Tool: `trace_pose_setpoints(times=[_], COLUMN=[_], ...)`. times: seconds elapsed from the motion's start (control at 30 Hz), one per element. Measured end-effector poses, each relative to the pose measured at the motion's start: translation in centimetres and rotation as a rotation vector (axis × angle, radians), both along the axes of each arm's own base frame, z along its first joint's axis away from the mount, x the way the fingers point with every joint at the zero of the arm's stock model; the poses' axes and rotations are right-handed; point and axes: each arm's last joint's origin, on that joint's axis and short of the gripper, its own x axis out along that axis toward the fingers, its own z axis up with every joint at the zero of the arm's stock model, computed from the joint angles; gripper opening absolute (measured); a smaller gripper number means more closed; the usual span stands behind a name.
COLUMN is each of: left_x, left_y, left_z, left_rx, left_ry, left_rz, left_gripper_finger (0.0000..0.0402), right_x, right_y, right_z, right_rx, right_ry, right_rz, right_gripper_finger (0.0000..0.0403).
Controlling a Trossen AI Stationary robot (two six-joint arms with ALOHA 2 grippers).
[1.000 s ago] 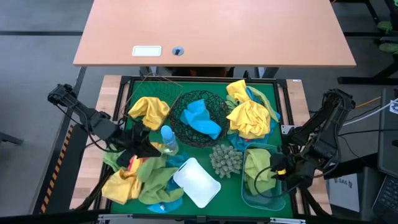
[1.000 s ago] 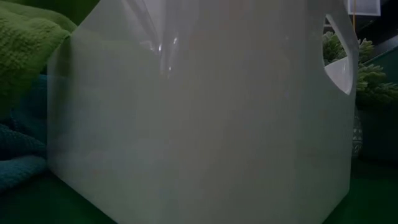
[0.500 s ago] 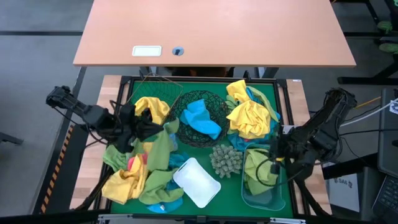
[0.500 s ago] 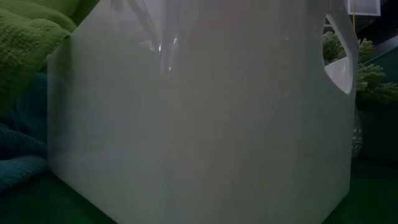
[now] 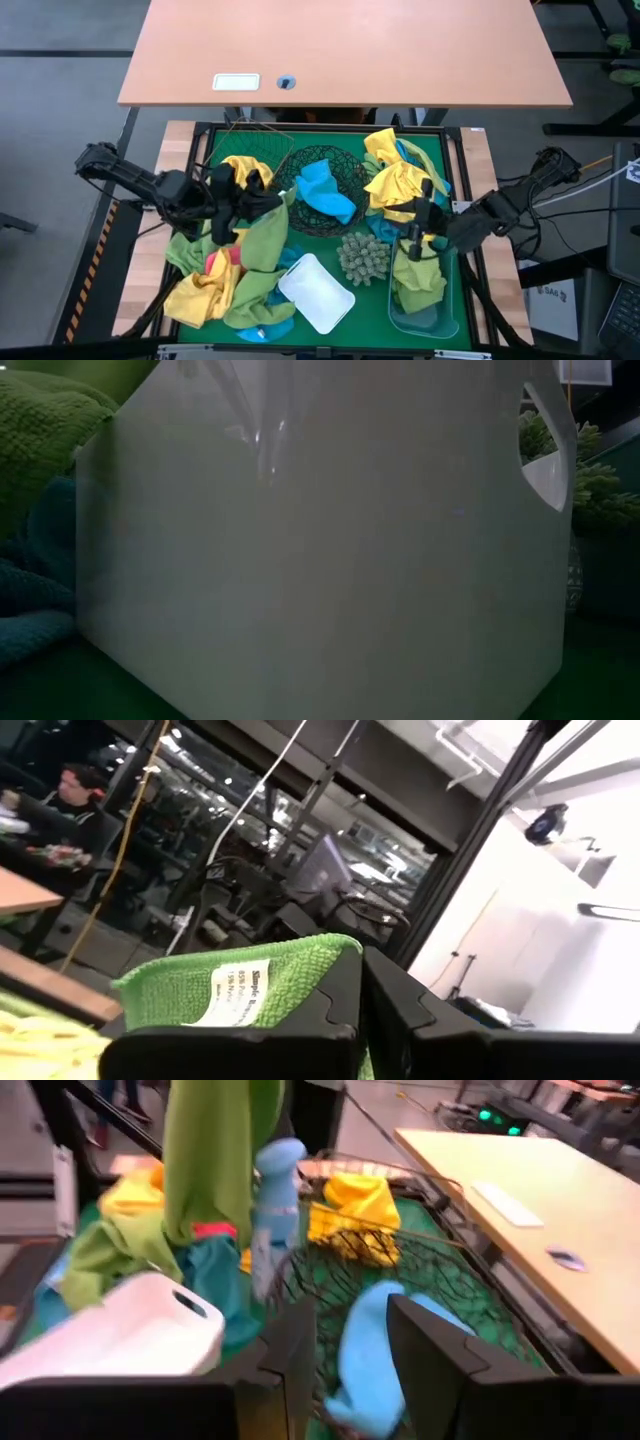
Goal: Sort microfiber towel by color & place in baskets
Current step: Put the green microfiber cloth into the blue bin
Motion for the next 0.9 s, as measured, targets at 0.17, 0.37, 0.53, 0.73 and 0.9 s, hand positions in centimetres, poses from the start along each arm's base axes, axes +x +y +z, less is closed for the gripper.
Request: trace_pose_setpoints(times=[0.17,0.37,0.53,0.73,0.9], left_x=[0.8,1.5,1.8,2.1,3.0], left_y=[-0.1,-0.3,-0.5,-0.7,-1.2], left_z=[-0.1,-0.3,-0.3,1.0,2.2], left_rx=[0.003,0.007,0.012,0.083,0.183], left_ry=[-0.04,-0.084,-0.105,-0.142,-0.153], left_rz=[-0.027,-0.065,-0.075,-0.078,-0.078], left_gripper_finger=[0.0,0.0,0.0,0.0,0.0], right_x=[1.0,2.1,3.6,5.0,5.7], right_y=[-0.6,-1.3,-1.6,-1.9,-1.8], right_z=[0.7,1.0,0.7,-0.1,-0.7], right_rx=[0.057,0.131,0.168,0.177,0.181], right_ry=[-0.039,-0.07,-0.079,-0.055,-0.033], right_rz=[0.082,0.146,0.183,0.182,0.17], right_gripper_finger=[0.0127,0.0127,0.0127,0.0127,0.0127])
